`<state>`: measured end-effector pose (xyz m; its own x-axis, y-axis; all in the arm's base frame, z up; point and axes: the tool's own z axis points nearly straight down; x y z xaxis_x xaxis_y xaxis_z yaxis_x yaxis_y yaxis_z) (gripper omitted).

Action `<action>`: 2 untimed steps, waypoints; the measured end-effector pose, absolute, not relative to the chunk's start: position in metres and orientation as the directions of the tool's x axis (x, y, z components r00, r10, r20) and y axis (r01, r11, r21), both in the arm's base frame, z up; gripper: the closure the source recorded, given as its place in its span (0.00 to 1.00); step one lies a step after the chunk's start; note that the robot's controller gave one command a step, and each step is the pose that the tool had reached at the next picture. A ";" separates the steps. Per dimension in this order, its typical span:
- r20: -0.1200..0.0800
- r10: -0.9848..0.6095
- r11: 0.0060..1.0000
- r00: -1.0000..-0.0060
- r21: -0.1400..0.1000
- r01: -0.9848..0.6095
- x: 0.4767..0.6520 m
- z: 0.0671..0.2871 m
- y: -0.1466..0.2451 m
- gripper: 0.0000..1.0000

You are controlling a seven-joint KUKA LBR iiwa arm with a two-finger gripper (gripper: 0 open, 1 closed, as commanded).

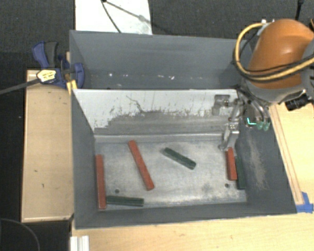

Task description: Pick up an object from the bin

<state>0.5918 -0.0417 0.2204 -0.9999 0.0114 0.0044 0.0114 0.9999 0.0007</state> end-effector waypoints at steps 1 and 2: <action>0.008 0.026 1.000 -1.000 0.003 0.026 0.550 0.126 0.035 0.00; 0.003 0.011 1.000 -1.000 0.000 0.011 0.569 0.067 0.010 0.00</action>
Offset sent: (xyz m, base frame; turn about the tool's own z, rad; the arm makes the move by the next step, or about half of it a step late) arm -0.0394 0.0720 -0.0905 0.0204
